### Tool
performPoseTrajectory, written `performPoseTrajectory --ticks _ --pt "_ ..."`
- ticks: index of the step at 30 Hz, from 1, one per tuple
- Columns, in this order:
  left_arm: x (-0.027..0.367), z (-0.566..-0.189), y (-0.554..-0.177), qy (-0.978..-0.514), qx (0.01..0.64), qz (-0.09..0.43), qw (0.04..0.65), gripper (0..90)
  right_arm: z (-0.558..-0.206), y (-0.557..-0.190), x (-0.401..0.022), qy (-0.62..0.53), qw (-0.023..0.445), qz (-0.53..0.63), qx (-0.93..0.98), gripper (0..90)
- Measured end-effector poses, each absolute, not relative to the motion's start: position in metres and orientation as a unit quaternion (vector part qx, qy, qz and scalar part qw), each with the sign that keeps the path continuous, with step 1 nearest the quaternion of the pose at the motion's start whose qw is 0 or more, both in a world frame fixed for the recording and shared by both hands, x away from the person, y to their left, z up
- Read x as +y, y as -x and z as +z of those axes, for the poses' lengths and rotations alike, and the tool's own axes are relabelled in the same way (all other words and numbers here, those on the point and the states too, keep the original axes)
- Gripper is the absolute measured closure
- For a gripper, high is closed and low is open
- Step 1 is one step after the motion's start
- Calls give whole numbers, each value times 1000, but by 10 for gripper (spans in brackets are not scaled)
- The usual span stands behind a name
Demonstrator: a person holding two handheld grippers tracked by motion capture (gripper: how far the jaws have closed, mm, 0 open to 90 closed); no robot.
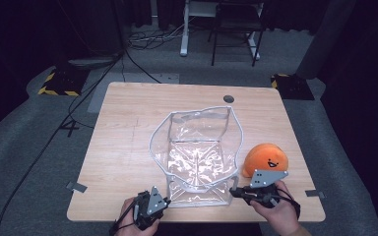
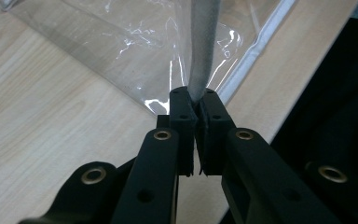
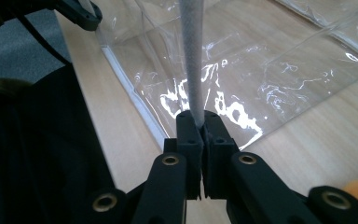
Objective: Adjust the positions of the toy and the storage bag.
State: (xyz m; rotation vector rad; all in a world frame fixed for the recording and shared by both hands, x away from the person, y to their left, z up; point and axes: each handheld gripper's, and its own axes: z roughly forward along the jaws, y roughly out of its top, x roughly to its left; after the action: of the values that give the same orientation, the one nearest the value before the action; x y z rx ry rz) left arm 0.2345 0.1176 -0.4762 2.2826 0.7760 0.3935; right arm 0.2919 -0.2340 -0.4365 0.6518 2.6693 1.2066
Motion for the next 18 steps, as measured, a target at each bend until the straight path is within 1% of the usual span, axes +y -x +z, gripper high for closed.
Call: performPoseTrajectory --ticks 6,8,9,10,11,12,13,16,17,18 --pt "110 -476 -228 -885 282 143 341 853 -435 -275 -243 -223 72 395 888 874" --pt "109 -476 -228 -886 279 138 343 836 -435 -273 -246 -225 70 396 888 873" --pt "108 -477 -228 -886 279 133 346 814 -436 -273 -247 -227 70 397 887 872" --pt "108 -478 -228 -884 279 133 350 765 -436 -273 -247 -228 69 397 886 866" --pt "108 -478 -228 -881 278 137 357 687 -436 -273 -248 -229 68 398 886 833" --pt "109 -478 -228 -879 275 140 363 593 -435 -273 -248 -234 68 400 884 756" --pt "110 -478 -228 -879 274 141 364 524 -435 -272 -248 -237 73 403 881 690" --pt "114 -476 -228 -878 274 140 367 375 -431 -271 -252 -239 89 396 882 589" --pt "118 -473 -228 -877 277 140 368 352 -430 -271 -254 -240 90 393 883 562" --pt "121 -471 -228 -876 279 141 367 349 -429 -271 -256 -243 92 389 884 550"
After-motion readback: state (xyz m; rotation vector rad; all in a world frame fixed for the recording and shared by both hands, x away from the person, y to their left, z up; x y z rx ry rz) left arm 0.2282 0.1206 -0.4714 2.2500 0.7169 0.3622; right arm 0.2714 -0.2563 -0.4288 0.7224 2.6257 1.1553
